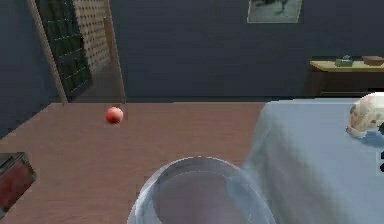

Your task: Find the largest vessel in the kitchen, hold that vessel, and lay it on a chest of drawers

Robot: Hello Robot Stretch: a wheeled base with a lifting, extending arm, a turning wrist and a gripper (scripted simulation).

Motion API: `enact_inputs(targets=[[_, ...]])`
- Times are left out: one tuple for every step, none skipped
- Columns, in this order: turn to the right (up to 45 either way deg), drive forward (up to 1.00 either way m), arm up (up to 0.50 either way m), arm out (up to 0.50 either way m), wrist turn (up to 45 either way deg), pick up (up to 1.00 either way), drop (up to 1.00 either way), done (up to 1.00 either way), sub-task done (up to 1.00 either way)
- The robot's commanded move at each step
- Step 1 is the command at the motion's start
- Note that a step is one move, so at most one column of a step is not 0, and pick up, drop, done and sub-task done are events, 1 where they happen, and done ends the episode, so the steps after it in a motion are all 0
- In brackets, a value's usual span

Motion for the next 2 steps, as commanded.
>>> enact_inputs(targets=[[-45.0, 0.0, 0.0, 0.0, 0.0, 0.0, 0.0, 0.0, 0.0], [-21.0, 0.0, 0.0, 0.0, 0.0, 0.0, 0.0, 0.0, 0.0]])
